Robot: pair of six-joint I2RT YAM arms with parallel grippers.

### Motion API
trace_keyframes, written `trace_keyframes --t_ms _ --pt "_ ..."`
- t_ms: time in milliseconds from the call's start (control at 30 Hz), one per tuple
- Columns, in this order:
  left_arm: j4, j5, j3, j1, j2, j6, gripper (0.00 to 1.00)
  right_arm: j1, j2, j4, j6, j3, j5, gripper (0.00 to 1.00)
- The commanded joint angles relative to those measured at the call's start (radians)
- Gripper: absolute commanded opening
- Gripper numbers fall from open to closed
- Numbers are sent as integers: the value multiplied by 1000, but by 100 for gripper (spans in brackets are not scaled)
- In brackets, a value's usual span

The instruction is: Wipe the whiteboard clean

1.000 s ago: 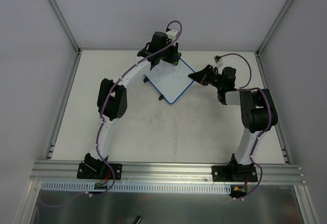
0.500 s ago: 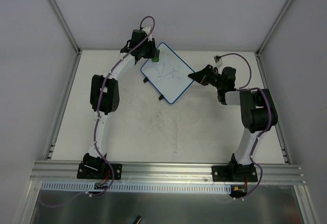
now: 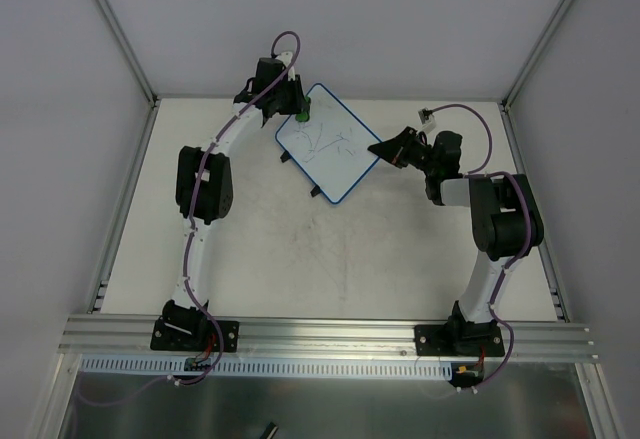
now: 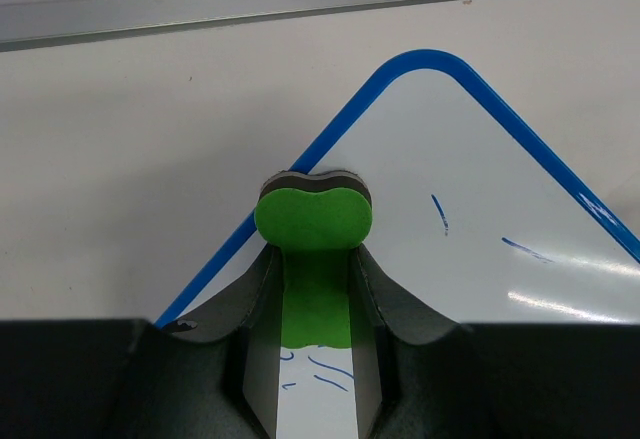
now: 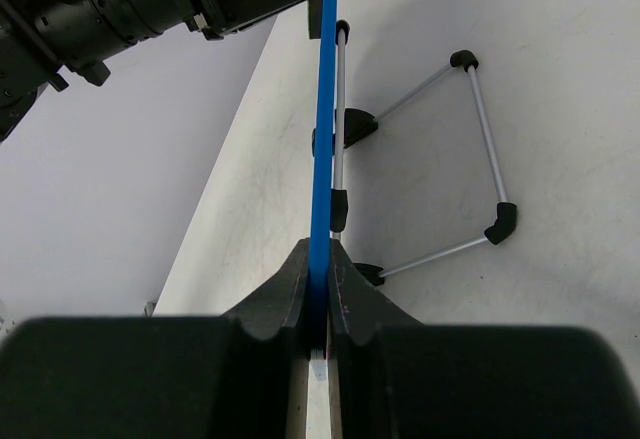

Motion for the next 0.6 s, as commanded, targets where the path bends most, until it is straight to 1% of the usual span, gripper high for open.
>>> trace_keyframes --t_ms 0,167,567 --pt "-17 33 30 -7 -18 14 0 25 -57 43 -47 -23 -84 0" --pt "-20 92 45 -25 -10 37 0 33 -58 43 -51 -24 -85 0" --pt "-42 144 54 -127 -35 220 0 40 -54 41 -55 -21 -92 0"
